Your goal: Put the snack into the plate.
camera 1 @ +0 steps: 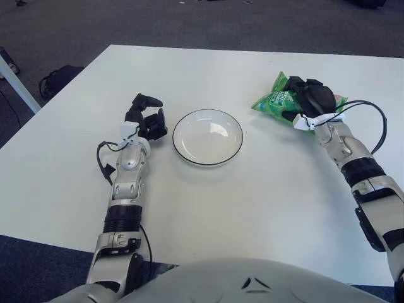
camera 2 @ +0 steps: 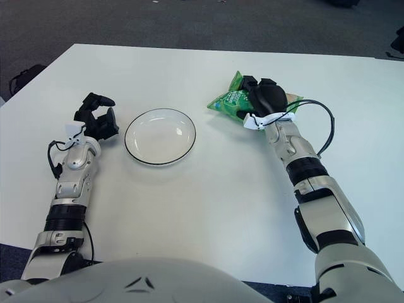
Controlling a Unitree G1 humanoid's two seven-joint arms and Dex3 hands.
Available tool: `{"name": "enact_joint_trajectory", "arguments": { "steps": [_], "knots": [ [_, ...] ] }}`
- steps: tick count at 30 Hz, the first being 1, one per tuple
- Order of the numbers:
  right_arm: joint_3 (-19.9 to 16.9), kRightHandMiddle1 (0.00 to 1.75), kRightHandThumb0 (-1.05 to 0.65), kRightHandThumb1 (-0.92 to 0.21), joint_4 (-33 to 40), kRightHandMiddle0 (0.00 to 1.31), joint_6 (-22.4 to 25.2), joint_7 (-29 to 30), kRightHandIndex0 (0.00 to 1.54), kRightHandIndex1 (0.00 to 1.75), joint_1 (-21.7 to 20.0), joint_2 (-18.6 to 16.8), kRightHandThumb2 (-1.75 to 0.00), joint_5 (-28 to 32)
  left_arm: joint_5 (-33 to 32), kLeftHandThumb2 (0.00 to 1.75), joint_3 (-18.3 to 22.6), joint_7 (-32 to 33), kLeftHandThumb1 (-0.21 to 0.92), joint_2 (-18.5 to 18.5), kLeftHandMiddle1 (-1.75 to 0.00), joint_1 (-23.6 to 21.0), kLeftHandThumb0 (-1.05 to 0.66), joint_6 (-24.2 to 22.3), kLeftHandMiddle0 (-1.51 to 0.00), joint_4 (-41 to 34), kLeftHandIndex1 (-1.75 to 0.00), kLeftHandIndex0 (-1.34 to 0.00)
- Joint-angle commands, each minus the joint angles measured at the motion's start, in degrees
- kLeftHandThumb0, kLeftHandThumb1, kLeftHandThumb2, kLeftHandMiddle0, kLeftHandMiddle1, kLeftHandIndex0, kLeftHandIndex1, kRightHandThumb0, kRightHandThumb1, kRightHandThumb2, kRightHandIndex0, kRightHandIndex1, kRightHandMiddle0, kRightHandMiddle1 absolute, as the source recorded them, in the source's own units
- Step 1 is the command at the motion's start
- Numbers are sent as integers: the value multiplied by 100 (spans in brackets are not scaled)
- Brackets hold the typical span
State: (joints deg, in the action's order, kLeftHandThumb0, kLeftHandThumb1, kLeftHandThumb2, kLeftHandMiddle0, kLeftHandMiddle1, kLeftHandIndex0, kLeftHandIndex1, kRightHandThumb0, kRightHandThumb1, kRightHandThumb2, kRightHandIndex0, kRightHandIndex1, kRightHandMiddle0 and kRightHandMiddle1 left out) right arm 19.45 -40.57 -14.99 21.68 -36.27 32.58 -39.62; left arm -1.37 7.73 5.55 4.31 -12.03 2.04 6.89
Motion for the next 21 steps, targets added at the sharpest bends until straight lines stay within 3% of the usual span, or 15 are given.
{"name": "enact_joint_trajectory", "arguments": {
  "steps": [1,10,21],
  "knots": [
    [-13,175,0,0,-125,67,79,-180,92,146,272,-41,-158,62,60,106,-14,38,52,-36,-175,142,-42,-11,-117,20,-175,-45],
    [-223,175,0,1,223,65,132,-245,89,160,285,-66,-164,196,31,105,-3,23,53,-34,-175,136,-42,11,-117,42,-175,-45],
    [-425,175,0,-4,551,61,91,-378,86,160,81,-268,-159,401,28,105,10,36,53,-33,-175,123,-42,-6,-118,71,-175,-45]
  ]
}}
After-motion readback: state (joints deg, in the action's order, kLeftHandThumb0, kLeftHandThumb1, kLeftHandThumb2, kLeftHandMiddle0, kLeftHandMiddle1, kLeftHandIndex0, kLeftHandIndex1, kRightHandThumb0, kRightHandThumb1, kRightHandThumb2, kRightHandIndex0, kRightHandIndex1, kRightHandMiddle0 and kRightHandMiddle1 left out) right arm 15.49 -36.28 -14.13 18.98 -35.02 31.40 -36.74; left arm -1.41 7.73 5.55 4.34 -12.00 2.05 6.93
